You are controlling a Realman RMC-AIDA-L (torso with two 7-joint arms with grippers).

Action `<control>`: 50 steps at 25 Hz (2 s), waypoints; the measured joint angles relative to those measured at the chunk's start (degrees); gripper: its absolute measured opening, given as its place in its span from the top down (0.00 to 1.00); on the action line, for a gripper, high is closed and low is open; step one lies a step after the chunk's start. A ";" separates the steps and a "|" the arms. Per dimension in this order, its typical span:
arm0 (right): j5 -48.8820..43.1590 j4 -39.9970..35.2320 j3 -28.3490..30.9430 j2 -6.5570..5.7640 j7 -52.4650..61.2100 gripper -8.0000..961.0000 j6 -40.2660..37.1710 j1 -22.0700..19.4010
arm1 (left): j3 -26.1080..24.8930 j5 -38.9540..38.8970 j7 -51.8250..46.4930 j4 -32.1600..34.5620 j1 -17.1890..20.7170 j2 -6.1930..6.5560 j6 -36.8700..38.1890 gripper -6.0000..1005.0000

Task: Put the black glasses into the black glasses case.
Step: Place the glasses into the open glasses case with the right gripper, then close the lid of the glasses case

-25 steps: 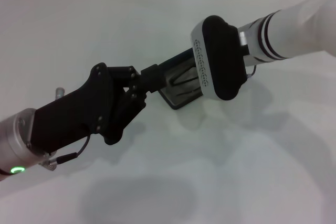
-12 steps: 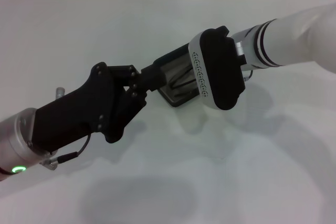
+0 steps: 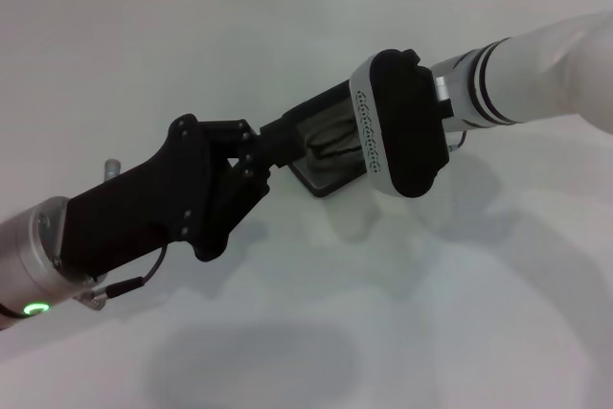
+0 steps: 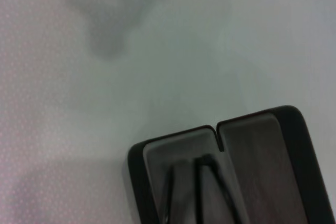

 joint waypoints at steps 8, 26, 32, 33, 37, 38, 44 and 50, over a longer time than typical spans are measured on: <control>-0.08 -1.89 0.07 -0.01 1.47 0.72 -1.66 -0.61 | 0.00 0.04 0.00 0.00 0.34 0.00 -0.01 0.95; -4.58 -11.97 2.90 0.00 11.27 0.55 -10.04 -7.21 | 0.35 0.13 -0.18 0.00 0.13 0.17 0.14 0.95; -1.34 -18.89 8.55 0.00 11.76 0.55 -12.40 -13.07 | 0.21 0.13 -0.64 0.00 -0.27 0.73 0.15 0.95; 0.55 -19.90 10.09 0.00 11.82 0.55 -12.96 -14.08 | 0.16 0.11 -0.76 0.04 -0.26 0.99 0.16 0.95; 12.12 -23.10 17.81 0.00 11.81 0.56 -15.73 -18.45 | 0.21 0.09 -1.97 0.58 -0.54 2.95 0.06 0.95; 15.97 -23.55 19.73 -0.02 11.57 0.56 -16.36 -19.51 | 0.21 0.09 -1.97 0.58 -0.54 2.95 0.06 0.95; 31.03 -24.51 31.51 -0.04 7.19 0.56 -20.51 -28.52 | 0.04 0.90 -8.16 2.14 -6.52 7.65 -8.95 0.95; 37.07 -18.25 38.44 -0.01 1.50 0.56 -21.60 -34.31 | 0.02 3.83 -15.88 4.82 -13.11 9.45 -27.12 0.95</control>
